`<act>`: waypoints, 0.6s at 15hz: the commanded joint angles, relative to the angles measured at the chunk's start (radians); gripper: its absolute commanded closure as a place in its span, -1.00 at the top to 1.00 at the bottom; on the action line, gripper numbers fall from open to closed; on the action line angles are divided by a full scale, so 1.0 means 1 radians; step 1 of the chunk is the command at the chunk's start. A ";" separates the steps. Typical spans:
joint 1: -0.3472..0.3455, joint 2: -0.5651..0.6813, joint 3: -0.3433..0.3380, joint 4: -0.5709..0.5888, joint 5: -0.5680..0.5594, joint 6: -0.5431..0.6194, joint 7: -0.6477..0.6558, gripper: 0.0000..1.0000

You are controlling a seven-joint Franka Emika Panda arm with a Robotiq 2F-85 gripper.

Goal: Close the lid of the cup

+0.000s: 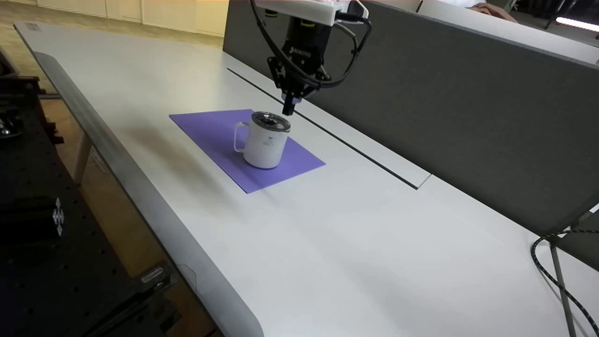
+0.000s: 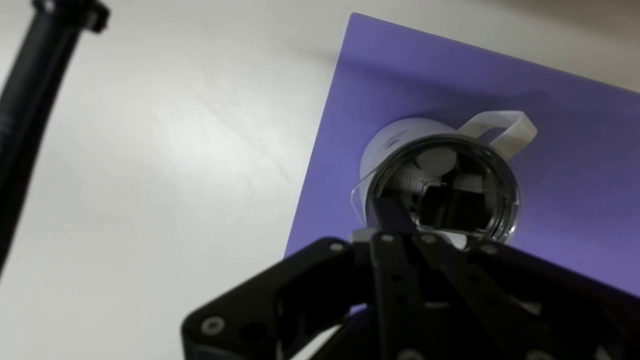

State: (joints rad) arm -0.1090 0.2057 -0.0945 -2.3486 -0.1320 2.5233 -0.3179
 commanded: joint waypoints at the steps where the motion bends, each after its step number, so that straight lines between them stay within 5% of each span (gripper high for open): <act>1: -0.009 0.021 0.018 0.005 0.032 0.011 -0.003 -1.00; 9: -0.005 0.060 0.032 -0.001 0.031 0.062 0.005 -1.00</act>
State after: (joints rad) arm -0.1085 0.2588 -0.0710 -2.3486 -0.1015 2.5686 -0.3186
